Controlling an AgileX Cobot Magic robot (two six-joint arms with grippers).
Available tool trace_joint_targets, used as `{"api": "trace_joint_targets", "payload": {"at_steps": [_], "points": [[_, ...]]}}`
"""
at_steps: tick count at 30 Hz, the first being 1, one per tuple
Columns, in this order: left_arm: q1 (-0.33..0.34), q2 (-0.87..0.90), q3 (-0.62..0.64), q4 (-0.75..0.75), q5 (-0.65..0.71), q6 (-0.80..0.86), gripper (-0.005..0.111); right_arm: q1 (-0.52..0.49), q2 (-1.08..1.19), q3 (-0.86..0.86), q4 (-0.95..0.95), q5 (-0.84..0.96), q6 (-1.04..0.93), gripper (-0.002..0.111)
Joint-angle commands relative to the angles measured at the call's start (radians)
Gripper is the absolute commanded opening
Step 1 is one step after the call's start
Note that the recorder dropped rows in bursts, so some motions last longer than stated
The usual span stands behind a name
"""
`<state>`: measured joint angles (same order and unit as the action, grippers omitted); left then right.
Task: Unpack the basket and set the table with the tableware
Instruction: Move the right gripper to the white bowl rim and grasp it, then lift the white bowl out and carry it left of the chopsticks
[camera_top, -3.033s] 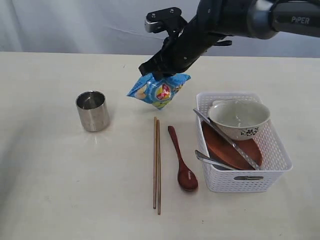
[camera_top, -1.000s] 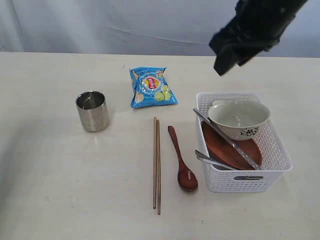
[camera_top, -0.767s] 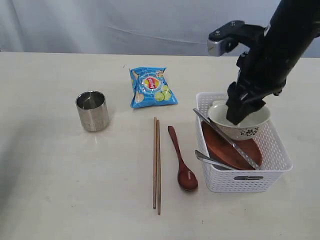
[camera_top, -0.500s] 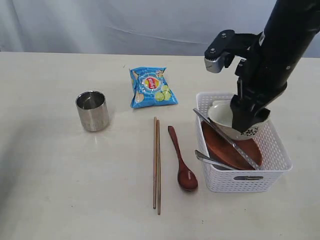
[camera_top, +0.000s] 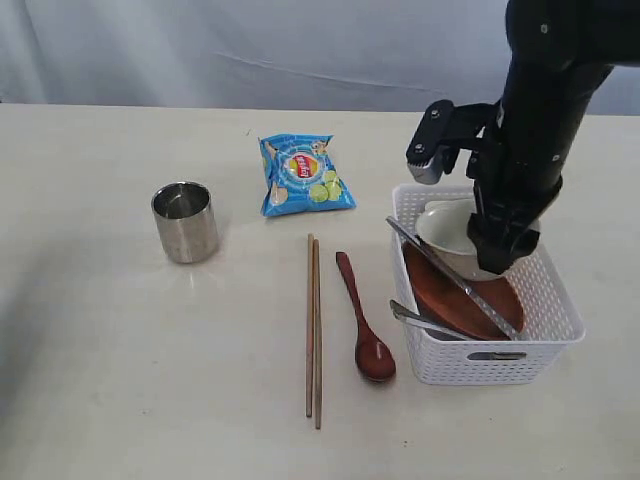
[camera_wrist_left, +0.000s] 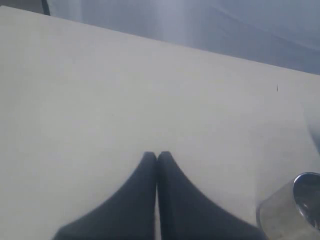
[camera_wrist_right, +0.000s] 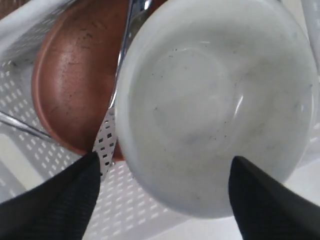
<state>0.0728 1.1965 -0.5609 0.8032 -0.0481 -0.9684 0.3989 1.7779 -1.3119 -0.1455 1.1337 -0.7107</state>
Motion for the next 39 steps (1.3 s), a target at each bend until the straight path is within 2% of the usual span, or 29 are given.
{"api": "trace_joint_targets", "payload": {"at_steps": [1, 9, 10, 12, 17, 22, 29, 39], "points": [[0.005, -0.008, 0.006, 0.004, 0.000, -0.003, 0.000, 0.000, 0.042, 0.004, -0.017, -0.031, -0.014, 0.065], [0.005, -0.008, 0.006, 0.004, 0.000, -0.003, 0.000, 0.000, 0.074, 0.004, -0.017, -0.029, -0.018, 0.018], [0.005, -0.008, 0.006, 0.004, 0.000, -0.003, 0.000, 0.000, 0.074, 0.001, -0.017, -0.029, -0.018, 0.007], [0.005, -0.008, 0.006, 0.004, 0.000, -0.003, 0.000, 0.000, 0.074, 0.000, -0.017, -0.025, -0.018, 0.000], [0.005, -0.008, 0.006, 0.004, 0.000, -0.003, 0.000, 0.000, 0.060, 0.000, -0.017, 0.011, -0.018, 0.000], [0.005, -0.008, 0.006, 0.004, 0.000, -0.003, 0.000, 0.031, -0.055, -0.007, -0.017, -0.014, -0.018, 0.000], [0.005, -0.008, 0.006, 0.004, 0.000, -0.003, 0.000, 0.209, -0.171, -0.098, -0.015, -0.054, 0.054, 0.000], [0.005, -0.008, 0.006, 0.004, 0.000, -0.003, 0.000, 0.480, -0.120, -0.117, -0.008, -0.137, 0.098, 0.000]]}}
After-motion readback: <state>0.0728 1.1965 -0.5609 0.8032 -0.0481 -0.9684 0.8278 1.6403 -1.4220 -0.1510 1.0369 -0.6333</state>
